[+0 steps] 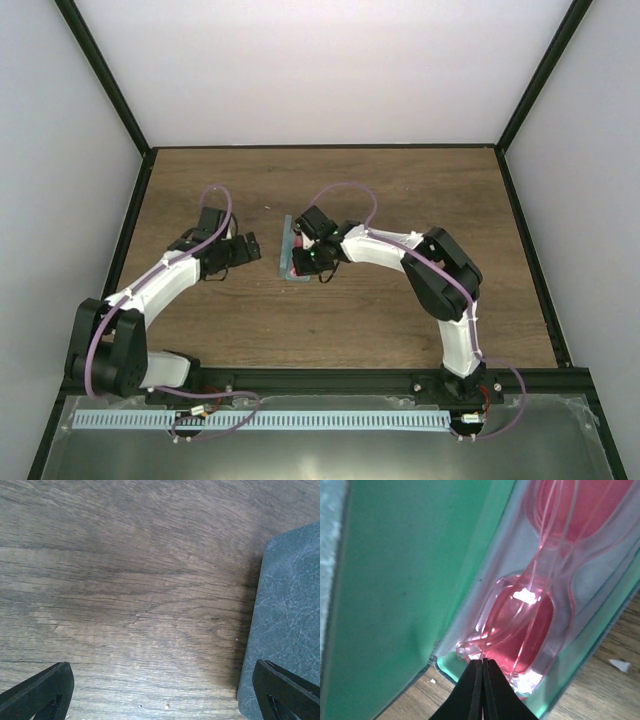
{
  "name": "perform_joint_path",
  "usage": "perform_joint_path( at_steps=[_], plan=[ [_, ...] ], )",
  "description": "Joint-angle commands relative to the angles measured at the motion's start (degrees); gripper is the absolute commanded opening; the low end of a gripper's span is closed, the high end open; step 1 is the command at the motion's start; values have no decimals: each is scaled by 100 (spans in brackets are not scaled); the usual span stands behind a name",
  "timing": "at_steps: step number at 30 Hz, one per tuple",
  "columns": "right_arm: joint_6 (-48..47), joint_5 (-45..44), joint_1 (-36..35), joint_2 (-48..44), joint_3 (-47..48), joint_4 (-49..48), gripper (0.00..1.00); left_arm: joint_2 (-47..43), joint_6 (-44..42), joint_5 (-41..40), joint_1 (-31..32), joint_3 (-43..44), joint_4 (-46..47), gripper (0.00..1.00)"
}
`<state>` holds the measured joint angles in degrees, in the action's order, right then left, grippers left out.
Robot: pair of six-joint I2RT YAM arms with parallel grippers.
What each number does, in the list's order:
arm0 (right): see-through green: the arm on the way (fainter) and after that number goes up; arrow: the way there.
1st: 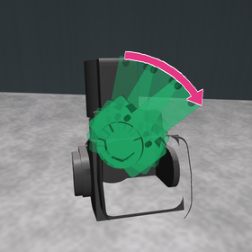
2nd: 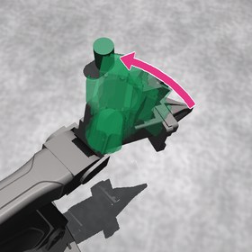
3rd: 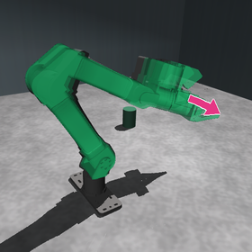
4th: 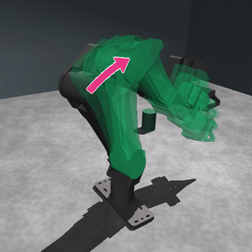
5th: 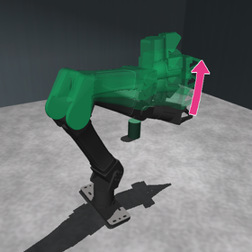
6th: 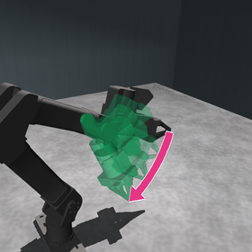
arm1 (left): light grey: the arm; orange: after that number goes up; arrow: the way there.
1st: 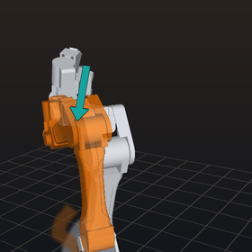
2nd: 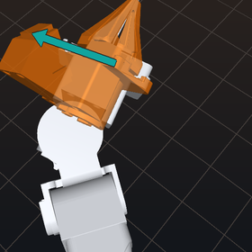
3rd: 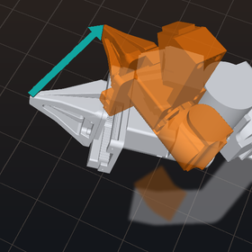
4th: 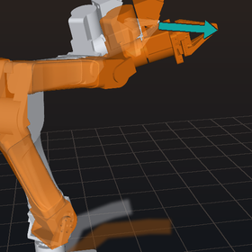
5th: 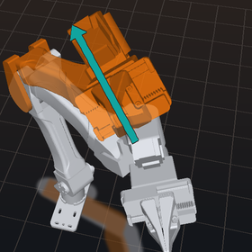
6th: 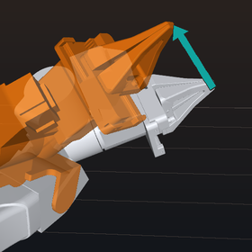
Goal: Organize the sunglasses
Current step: Adjust the sunglasses in the sunglasses case, then close the sunglasses case at the center of the board.
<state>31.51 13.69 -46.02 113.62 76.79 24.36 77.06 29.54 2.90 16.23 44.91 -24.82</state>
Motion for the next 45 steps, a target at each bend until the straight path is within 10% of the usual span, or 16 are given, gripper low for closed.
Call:
perform_joint_path(
  at_steps=[1,19,45],
  plan=[
    [-113,-79,88,179,75,-62,1,-195,-53,23,18,-74,-34,100],
    [348,-595,921,-1499,-298,145,6,476,-129,26,249,839,114,96],
    [295,1041,1323,399,268,-53,6,2133,-318,79,717,1693,45,96]
  ],
)
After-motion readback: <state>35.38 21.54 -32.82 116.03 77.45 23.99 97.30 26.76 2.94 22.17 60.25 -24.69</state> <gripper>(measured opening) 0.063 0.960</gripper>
